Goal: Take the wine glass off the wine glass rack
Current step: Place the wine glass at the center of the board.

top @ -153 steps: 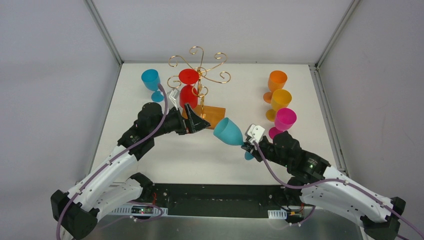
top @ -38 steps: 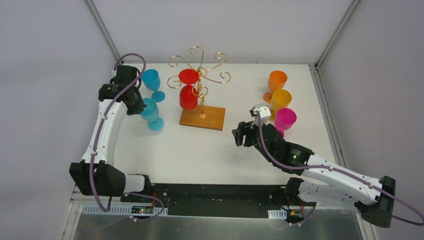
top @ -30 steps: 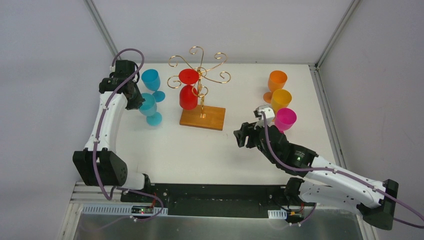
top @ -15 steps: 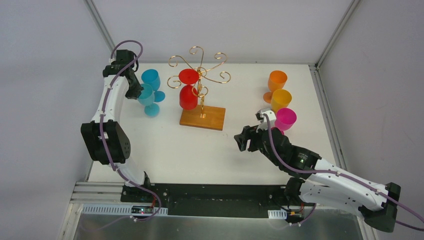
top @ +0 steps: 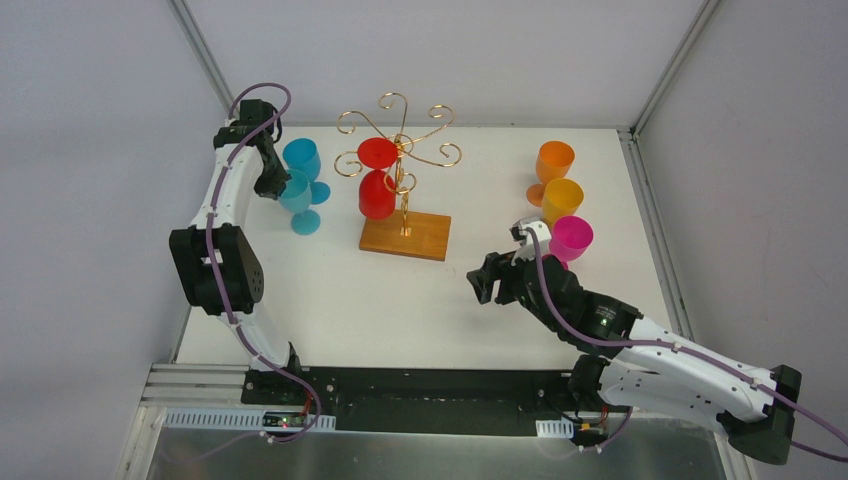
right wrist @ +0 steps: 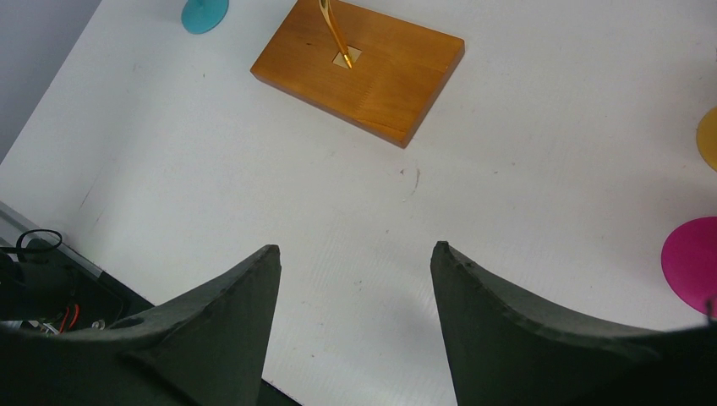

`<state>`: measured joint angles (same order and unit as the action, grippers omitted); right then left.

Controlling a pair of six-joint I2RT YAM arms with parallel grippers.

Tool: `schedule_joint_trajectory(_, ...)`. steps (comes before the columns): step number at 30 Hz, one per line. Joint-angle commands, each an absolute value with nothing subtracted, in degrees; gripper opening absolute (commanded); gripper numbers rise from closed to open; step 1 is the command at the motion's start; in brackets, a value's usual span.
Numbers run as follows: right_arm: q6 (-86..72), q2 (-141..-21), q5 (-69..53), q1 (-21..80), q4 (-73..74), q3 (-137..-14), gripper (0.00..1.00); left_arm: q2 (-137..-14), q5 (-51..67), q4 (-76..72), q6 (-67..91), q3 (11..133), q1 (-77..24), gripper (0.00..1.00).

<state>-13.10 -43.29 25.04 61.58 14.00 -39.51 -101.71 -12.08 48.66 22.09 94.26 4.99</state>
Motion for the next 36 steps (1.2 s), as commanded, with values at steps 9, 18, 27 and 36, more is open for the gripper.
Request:
schedule_joint_trajectory(9, -14.32, -43.39, 24.83, 61.36, 13.53, -39.11, 0.69, -102.11, -11.80, 48.74, 22.24, 95.54, 5.62, 0.17)
schedule_joint_trajectory(18, -13.53, -44.00, 24.81, 61.40, 13.53, -40.00, 0.71, -98.63, -11.25, 48.80, 22.15, 94.74, 5.62, 0.57)
schedule_joint_trajectory(27, -12.45, -44.52, 26.31, 61.43, 13.71, -42.67, 0.74, -91.20, -10.20, 48.84, 22.78, 91.59, 5.49, 0.60)
schedule_joint_trajectory(36, -12.55, -47.98, 27.52, 60.87, 17.85, -49.76, 0.75, -82.19, -5.49, 48.79, 23.99, 86.90, 4.34, 0.59)
